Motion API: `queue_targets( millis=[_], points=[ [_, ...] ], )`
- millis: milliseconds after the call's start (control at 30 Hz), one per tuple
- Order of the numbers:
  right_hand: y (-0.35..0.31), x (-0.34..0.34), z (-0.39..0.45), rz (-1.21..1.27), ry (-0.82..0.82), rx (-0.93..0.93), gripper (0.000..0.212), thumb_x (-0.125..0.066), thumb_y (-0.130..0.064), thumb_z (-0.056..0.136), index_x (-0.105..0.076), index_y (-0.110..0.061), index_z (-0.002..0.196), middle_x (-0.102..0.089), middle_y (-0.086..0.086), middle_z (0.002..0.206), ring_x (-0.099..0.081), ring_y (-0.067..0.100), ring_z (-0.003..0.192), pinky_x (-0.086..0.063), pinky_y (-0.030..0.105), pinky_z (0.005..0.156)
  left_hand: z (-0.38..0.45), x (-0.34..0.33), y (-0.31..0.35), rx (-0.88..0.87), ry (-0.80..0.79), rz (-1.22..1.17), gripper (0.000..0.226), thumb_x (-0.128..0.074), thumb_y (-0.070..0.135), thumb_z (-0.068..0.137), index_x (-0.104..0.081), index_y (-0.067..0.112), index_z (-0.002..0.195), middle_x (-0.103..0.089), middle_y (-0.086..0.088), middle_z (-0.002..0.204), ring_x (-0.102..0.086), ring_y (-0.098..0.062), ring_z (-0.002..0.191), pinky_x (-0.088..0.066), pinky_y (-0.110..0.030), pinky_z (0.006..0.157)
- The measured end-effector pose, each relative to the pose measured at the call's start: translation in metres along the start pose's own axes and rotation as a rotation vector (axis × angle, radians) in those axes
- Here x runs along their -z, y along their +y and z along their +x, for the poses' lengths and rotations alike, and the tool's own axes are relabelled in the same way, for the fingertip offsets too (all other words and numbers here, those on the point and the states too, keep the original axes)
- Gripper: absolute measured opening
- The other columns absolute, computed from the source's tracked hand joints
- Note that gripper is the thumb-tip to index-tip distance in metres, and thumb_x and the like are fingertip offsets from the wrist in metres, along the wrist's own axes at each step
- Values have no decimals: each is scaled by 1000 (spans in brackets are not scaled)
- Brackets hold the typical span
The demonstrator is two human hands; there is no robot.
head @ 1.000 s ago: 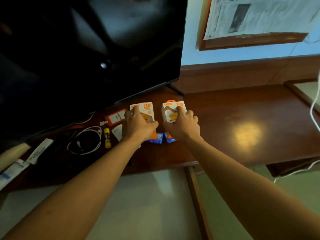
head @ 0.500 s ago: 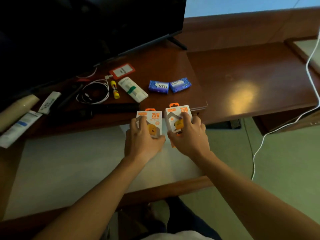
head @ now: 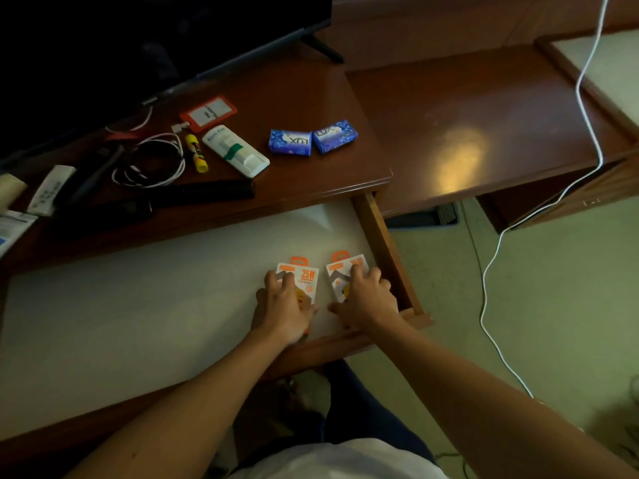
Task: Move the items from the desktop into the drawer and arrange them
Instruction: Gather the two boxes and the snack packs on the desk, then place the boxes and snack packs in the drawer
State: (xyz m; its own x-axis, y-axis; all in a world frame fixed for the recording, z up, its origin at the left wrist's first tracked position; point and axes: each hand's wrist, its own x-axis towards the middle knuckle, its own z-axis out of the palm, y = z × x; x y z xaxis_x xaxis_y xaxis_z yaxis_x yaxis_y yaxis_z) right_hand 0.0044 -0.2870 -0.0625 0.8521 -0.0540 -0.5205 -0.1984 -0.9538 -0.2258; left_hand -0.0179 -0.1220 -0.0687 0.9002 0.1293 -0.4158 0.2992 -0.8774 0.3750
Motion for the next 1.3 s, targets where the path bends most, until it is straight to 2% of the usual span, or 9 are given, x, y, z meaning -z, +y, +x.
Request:
queue_targets(
  millis=[100,233,333,567,800,1000,1100,1167,1300],
  points=[
    [-4,3,3,-140,76,38,85,-58,-63,87,-25,-17,150,-30,15,149,-35,40,133,-42,50,100,4,0,-4,6,-32,-61,60,-62,39,91,-39,21,143,-34,-8,146,-48,-35,124,-46,-41,99],
    [-4,5,11,-238,37,173,82,-60,-55,90,-18,-24,153,-12,14,162,-27,44,140,-37,54,105,13,6,-9,16,-106,-107,77,-63,13,90,-24,32,153,-40,-12,137,-53,-34,120,-48,-36,97],
    [-2,6,14,-308,24,200,83,-63,-53,89,-19,-24,153,-16,15,161,-27,45,139,-36,53,106,17,5,-7,12,-157,-150,81,-65,12,89,-24,42,152,-48,-12,124,-58,-33,110,-51,-33,91],
    [9,28,20,-384,55,180,80,-68,-40,88,-26,-16,152,-36,15,151,-40,39,135,-42,47,104,26,-17,10,-17,-148,-283,79,-75,18,82,-33,57,138,-60,-6,123,-62,-26,107,-57,-39,94],
    [9,37,27,-346,-16,165,75,-70,-24,90,-27,-18,151,-36,13,151,-53,38,125,-52,46,90,34,-23,24,-58,-154,-235,80,-77,17,81,-39,42,146,-60,-7,125,-63,-26,107,-53,-26,88],
    [4,47,34,-326,-33,165,57,-64,-15,92,-40,-16,144,-46,13,141,-59,37,118,-54,47,83,35,-17,30,-48,-190,-189,82,-79,27,77,-36,47,144,-62,-6,125,-63,-26,107,-57,-36,92],
    [-6,61,37,-302,-36,217,38,-65,-16,91,-56,-16,128,-56,11,126,-64,34,106,-55,45,80,35,1,37,-45,-200,-84,72,-74,28,81,-41,36,144,-57,-10,125,-62,-30,107,-55,-35,87],
    [-16,76,39,-279,33,260,33,-66,-13,88,-59,-17,120,-61,10,118,-66,33,98,-56,43,74,39,20,49,-57,-125,17,55,-70,28,86,-48,22,136,-53,-13,123,-60,-32,106,-53,-36,83],
    [-44,126,55,-116,195,328,36,-59,-8,83,-62,-19,117,-68,9,110,-67,36,98,-51,39,72,63,78,76,-167,88,28,41,-63,27,92,-54,16,132,-56,-12,129,-57,-32,116,-51,-40,92]
  ],
)
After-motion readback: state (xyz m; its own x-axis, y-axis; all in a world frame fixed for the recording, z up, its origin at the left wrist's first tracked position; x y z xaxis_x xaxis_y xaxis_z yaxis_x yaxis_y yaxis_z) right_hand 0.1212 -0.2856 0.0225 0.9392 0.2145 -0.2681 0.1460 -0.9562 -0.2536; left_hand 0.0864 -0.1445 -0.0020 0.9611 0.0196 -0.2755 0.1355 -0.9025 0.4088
